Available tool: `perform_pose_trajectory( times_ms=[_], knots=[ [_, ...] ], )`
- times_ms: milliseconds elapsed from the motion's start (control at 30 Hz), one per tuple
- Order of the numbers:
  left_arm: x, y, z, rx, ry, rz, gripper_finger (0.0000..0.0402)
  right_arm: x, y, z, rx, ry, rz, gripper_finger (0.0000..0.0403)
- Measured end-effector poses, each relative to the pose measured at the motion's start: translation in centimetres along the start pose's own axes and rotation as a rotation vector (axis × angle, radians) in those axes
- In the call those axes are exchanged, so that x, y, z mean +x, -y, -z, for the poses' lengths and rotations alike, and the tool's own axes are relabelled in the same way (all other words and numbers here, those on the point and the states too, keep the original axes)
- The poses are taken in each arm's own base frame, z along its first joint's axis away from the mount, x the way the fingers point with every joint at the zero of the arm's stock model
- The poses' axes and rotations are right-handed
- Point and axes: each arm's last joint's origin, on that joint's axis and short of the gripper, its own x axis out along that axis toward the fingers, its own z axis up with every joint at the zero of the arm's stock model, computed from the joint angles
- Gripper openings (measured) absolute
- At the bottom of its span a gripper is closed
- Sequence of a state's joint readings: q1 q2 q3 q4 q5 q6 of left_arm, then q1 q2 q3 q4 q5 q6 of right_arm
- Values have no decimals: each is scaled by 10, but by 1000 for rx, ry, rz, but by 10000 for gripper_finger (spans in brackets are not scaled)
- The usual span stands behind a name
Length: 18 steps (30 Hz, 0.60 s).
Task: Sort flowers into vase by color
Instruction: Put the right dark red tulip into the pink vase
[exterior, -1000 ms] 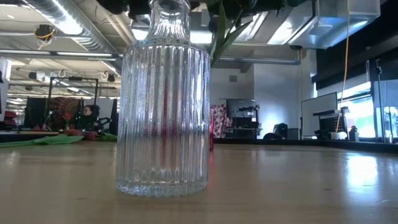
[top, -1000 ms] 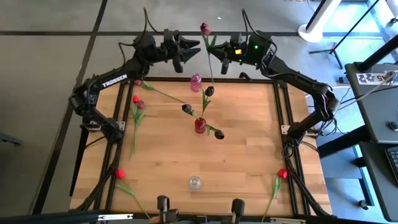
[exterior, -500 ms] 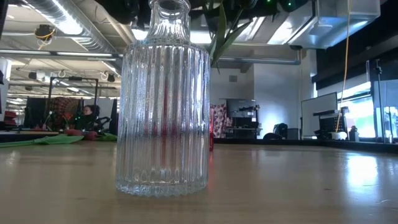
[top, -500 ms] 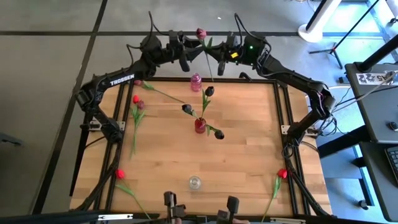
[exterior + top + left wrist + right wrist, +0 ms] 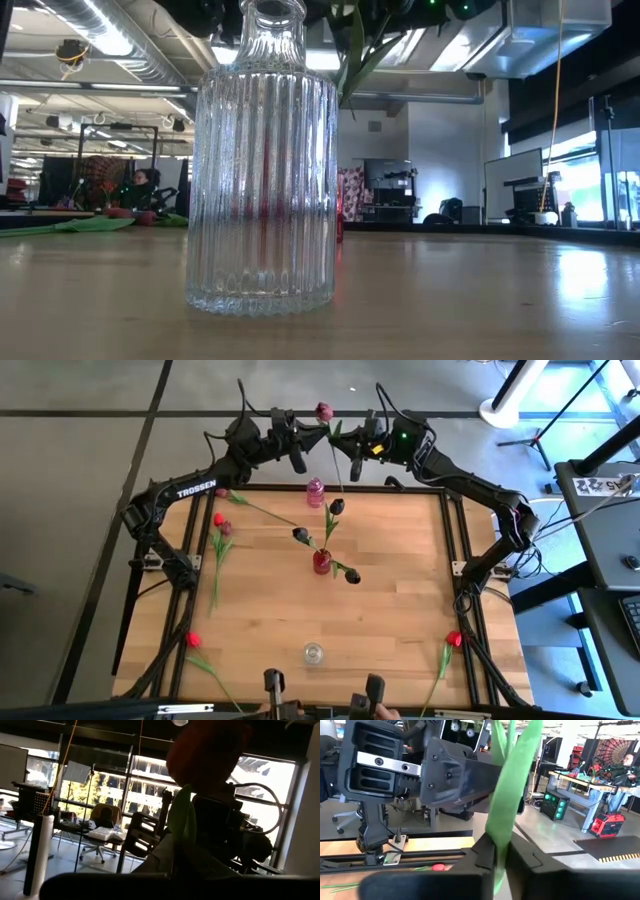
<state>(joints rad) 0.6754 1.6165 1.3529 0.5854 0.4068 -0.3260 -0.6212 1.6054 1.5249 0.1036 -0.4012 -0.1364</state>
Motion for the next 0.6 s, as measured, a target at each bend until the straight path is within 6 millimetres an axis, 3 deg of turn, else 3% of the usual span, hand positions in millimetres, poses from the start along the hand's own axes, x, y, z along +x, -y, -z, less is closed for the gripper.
perform_pose_trajectory(
  times_ms=[200,400,600],
  knots=[
    [-2,0,-3,20,2,-3,3,0,1,0,-1,-1,24,134],
    [-26,-12,-31,96,-8,-107,2,-5,0,-8,-14,29,30,241],
    [-49,-21,-49,229,-67,-307,1,-13,-1,-22,-39,89,59,291]
  ],
)
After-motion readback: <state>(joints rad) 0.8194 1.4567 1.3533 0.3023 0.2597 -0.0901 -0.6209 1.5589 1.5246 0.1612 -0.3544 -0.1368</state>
